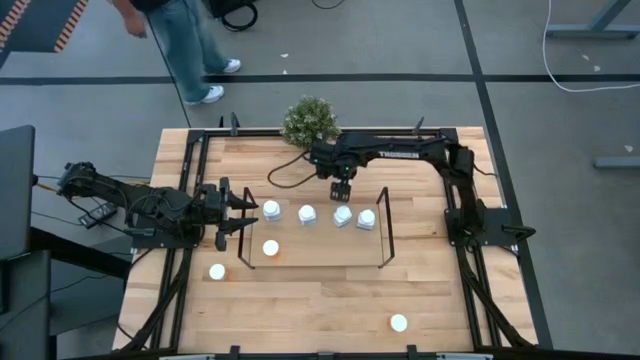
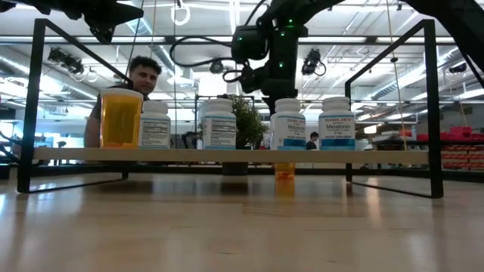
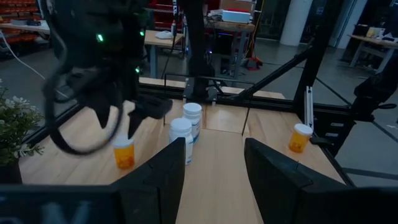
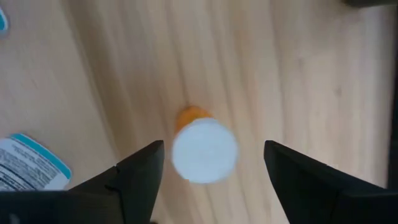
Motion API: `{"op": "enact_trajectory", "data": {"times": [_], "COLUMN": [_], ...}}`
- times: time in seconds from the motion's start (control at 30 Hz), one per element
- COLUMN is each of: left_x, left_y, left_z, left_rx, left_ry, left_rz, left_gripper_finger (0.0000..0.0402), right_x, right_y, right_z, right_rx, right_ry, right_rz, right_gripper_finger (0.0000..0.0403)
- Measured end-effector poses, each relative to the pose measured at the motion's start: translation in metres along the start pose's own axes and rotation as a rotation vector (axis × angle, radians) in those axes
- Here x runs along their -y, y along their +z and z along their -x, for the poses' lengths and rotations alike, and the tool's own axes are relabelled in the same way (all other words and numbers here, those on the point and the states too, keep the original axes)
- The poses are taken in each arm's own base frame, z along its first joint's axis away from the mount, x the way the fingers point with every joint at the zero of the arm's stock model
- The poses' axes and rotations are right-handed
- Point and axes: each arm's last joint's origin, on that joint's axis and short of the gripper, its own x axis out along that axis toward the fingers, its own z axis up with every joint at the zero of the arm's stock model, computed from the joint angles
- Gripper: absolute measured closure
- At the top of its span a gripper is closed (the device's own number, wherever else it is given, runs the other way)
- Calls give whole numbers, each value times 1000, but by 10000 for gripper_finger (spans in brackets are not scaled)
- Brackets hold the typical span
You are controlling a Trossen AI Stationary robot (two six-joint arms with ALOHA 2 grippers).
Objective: Pick and place medicine bottles onto shelf by color
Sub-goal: Put the top orange pill bottle on the shelf
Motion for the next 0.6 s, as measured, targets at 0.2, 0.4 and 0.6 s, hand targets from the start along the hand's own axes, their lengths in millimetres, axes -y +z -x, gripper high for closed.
{"op": "enact_trajectory", "data": {"times": [0.2, 0.4, 0.6], "left_x": [0, 0, 0], "left_y": [0, -1, -2], "left_z": [0, 0, 0], "left_rx": [-4, -13, -17], "left_ry": [0, 1, 2], "left_rz": [2, 2, 10], "left_gripper_finger": [230, 230, 230], "right_x": [10, 9, 5], "right_y": [2, 1, -9], "right_z": [0, -7, -31], "right_rx": [25, 30, -2], "right_ry": [-6, -6, -4], "right_rz": [-29, -30, -23], "right_gripper_finger": [92, 81, 81]}}
